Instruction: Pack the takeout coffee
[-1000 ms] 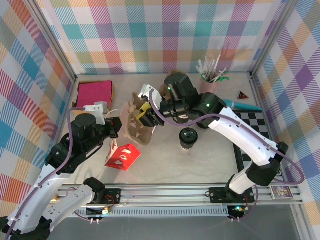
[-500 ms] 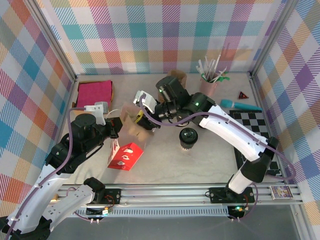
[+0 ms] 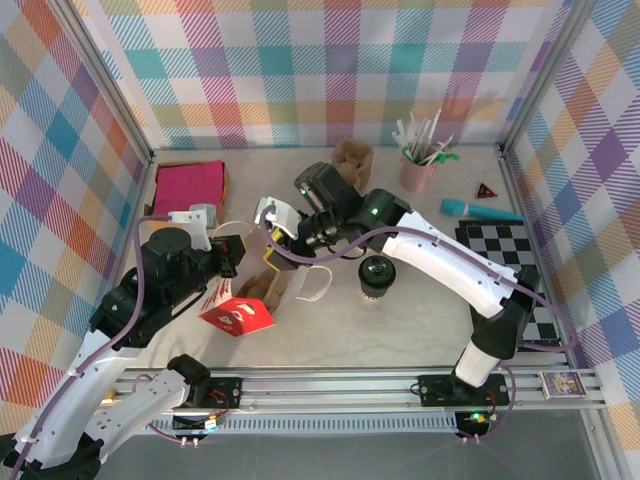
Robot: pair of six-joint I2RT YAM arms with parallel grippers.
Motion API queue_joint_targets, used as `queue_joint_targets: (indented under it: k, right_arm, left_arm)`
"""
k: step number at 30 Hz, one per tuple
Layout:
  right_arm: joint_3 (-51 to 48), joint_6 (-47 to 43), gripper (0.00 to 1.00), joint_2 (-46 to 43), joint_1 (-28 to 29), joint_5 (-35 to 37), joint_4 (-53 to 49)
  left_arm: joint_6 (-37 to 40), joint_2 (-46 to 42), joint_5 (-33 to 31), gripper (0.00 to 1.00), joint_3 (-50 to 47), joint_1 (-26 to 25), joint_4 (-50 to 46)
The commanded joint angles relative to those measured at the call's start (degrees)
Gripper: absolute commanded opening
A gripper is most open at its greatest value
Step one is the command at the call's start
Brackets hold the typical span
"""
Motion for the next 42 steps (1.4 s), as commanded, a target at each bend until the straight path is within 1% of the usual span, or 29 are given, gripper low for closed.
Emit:
queue_joint_targets:
  k: [1,3,5,7,9,11,13,15,22,29,32,34,36,39,42]
  right_arm:
    - [-4.33,-0.62,0.31,-2.32,1.19,-0.48,0.68]
    - [-7.71,-1.03,0.34,-3.3,2.31,0.95,1.73]
    - [-9.84,-1.92,0.4,-4.02,2.84,2.25,1.66]
    - [-11.8,-1.95,0.43,-5.07,2.82,5.17,2.99]
    - [-11.26,-0.84,0.44,-5.07,2.82,8.68,3.51]
    - [-7.21,1.17,0.46,-2.92,2.75,11.28,0.43]
    - [-1.86,1.5,0.48,0.43,2.9,11.83,-3.62]
    - [-0.13,2.22,0.49,2.3,3.07,11.2,-4.0]
    - [-3.81,1.49,0.49,3.8,4.9,10.43,-0.96]
    - [-7.73,-4.67,0.55,3.7,6.97,12.68,-0.1]
    - [-9.6,-7.13,0.61,3.21,8.06,14.14,0.85]
    - [-11.05,-9.09,0.69,2.85,8.43,15.13,2.16]
    - [-12.78,-11.77,0.74,2.5,8.77,15.99,3.97]
    - [-14.45,-15.89,0.77,2.69,9.06,17.37,6.42]
    - [-13.48,-18.74,0.78,4.07,9.02,18.09,6.69]
  left_arm:
    - [1.12,-0.15,1.38,0.0,-0.02,-0.23,0.74]
    - [1.97,-0.31,2.51,0.0,-0.89,-0.27,0.42]
    - [2.12,-0.57,3.36,0.0,-1.75,-0.26,-0.19]
    - [2.33,-0.91,3.9,0.0,-2.13,-0.27,-0.86]
    - [2.4,-1.54,4.08,0.0,-2.59,-0.23,-1.0]
    - [2.4,-2.19,4.22,0.0,-2.93,-0.22,-0.99]
    - [2.17,-2.6,4.39,0.0,-3.14,-0.27,-1.09]
    - [1.71,-2.69,4.95,0.0,-3.48,-0.27,-1.12]
    - [0.81,-4.3,5.36,0.0,-4.23,-0.2,-0.41]
    - [0.63,-4.01,7.48,0.0,-4.2,-0.25,1.48]
    - [0.81,-3.78,8.27,0.0,-4.08,-0.27,2.02]
    - [0.87,-3.67,9.02,0.0,-4.18,-0.26,2.43]
    - [0.96,-3.66,10.02,0.0,-4.35,-0.25,3.04]
    - [0.98,-3.57,11.52,0.0,-4.36,-0.25,3.91]
    - [0.98,-3.31,12.32,0.0,-4.27,-0.26,4.06]
